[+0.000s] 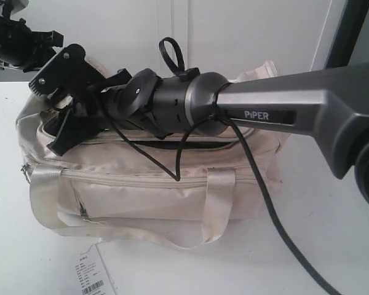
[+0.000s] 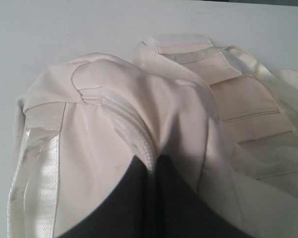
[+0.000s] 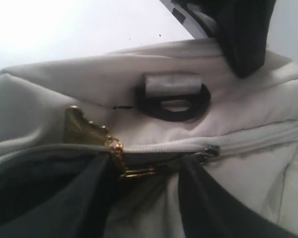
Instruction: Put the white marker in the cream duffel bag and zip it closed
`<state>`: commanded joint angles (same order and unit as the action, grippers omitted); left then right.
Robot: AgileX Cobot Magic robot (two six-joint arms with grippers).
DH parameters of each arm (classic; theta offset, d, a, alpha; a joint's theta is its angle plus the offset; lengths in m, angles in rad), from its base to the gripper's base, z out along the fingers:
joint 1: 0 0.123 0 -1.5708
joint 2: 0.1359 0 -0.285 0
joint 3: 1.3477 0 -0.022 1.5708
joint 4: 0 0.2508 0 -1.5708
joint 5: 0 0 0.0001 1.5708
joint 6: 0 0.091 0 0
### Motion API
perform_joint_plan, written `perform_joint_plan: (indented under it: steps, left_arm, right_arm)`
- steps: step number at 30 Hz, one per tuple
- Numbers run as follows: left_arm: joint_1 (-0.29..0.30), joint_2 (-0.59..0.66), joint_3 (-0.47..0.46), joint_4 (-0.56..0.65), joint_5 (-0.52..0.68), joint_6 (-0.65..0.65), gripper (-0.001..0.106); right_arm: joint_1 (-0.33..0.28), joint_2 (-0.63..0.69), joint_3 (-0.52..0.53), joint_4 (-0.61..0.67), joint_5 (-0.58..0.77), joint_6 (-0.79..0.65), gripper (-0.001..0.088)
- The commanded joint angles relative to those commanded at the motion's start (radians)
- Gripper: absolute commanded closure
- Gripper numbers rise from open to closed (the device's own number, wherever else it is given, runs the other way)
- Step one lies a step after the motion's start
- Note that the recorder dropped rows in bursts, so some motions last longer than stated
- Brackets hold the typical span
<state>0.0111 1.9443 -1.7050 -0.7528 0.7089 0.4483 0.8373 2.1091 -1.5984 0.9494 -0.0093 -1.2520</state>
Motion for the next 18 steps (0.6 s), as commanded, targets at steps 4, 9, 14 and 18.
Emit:
perform_joint_plan:
  steps: [4, 9, 14, 18]
  left_arm:
    - [0.0, 0.0, 0.0, 0.0, 0.0, 0.0, 0.105]
    - [0.0, 0.0, 0.0, 0.0, 0.0, 0.0, 0.105]
    - [0.0, 0.0, 0.0, 0.002, 0.0, 0.0, 0.105]
    - [0.0, 0.0, 0.0, 0.006, 0.0, 0.0, 0.105]
  right_arm:
    - [0.0, -0.002, 0.0, 0.0, 0.002, 0.002, 0.0868]
    - [0.0, -0.04, 0.0, 0.0, 0.029, 0.058, 0.0868]
    - [-0.002, -0.078, 0.0, 0.0, 0.049, 0.135, 0.0868]
    - [-0.002, -0.104, 0.0, 0.0, 0.09, 0.162, 0.0868]
